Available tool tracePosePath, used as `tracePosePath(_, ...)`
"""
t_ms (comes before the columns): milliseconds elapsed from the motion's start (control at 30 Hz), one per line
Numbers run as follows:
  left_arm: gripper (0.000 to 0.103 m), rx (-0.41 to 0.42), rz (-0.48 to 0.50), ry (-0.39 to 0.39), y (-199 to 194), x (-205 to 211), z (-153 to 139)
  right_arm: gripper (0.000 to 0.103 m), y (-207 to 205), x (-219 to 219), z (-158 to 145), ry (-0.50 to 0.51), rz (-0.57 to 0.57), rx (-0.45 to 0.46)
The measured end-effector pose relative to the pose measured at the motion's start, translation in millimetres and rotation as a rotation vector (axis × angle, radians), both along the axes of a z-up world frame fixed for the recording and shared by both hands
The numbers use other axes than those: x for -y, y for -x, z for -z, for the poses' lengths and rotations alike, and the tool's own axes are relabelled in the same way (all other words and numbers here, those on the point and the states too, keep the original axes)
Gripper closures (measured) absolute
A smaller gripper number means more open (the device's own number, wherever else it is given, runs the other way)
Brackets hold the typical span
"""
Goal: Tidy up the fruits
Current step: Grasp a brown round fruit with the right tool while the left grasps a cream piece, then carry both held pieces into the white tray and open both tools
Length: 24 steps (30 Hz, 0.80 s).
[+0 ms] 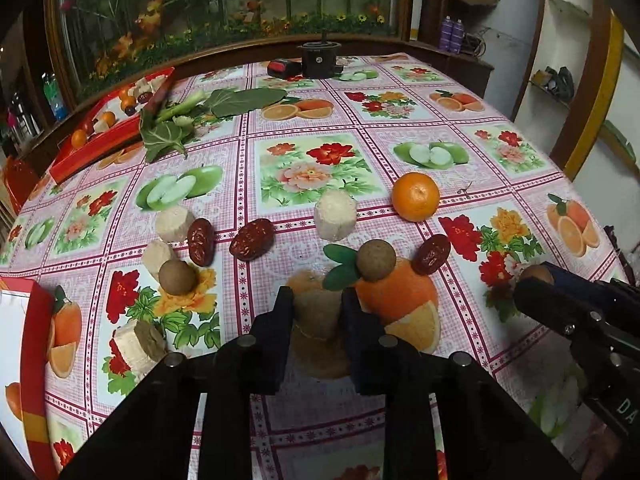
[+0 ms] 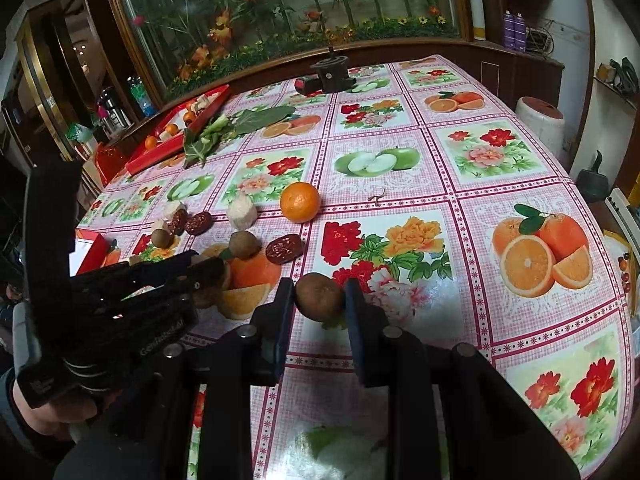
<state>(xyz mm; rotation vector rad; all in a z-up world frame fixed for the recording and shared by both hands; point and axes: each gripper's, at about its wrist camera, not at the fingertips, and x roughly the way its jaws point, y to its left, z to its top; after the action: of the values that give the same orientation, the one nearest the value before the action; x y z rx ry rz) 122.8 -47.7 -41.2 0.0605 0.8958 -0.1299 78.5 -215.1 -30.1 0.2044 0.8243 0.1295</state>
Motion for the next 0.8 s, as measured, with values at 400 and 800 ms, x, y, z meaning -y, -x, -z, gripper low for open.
tracePosePath(400,0.08,-0.021,-0.001,0.048,43.0,-9.8,-12.4,0.076,39.1,-16.3,-15.3,0.028,-0.009,0.013)
tracePosePath(800,0.08,-0.027,-0.019,0.131,103.0,-41.7,-28.2,0.076,76.8,-47.5,-18.2,0.034,-0.028,0.008)
